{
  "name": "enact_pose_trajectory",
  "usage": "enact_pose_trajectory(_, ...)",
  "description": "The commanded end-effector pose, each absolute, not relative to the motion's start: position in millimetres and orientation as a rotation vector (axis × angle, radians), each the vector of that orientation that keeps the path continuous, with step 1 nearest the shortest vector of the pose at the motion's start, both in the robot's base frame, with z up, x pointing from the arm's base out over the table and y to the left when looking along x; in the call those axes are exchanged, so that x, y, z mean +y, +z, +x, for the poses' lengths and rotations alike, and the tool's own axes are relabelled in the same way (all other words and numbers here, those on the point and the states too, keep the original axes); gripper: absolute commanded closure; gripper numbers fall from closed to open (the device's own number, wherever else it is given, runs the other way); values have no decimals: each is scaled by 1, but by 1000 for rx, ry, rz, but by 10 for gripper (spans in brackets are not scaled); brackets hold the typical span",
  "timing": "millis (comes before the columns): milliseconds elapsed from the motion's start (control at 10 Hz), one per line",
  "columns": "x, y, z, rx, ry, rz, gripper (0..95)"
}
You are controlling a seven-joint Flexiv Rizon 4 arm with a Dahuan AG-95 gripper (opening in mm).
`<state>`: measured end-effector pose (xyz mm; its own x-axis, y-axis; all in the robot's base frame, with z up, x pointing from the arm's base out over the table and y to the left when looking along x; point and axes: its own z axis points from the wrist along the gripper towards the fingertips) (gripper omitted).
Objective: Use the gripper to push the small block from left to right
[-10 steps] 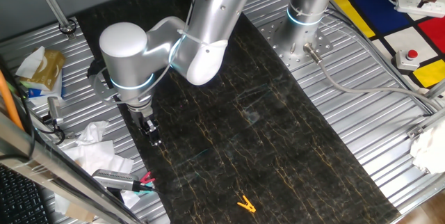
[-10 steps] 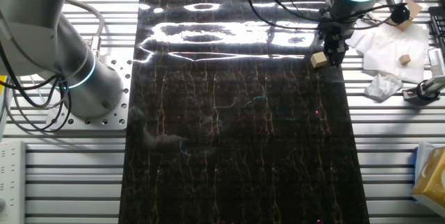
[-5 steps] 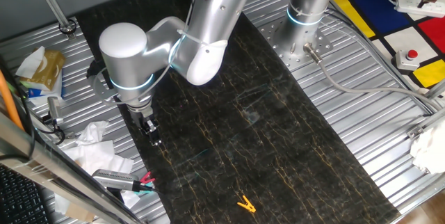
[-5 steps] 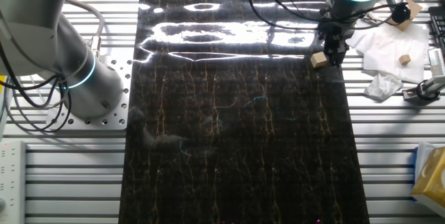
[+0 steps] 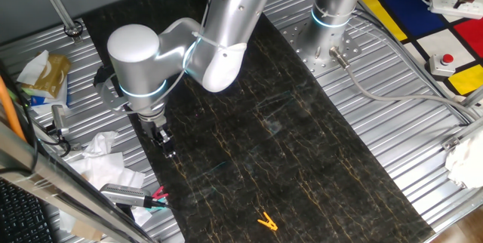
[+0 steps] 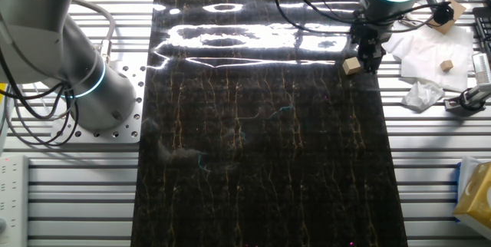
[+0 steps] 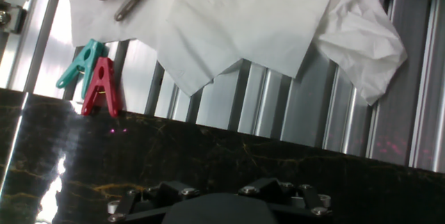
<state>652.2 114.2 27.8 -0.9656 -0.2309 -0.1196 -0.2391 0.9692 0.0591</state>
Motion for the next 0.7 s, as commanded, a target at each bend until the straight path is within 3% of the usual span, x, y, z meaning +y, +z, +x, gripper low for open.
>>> enact_pose_trajectory(100,114,28,652,3008,109,-353,190)
enact_pose_trajectory(700,110,30,646,3013,228,-254,190)
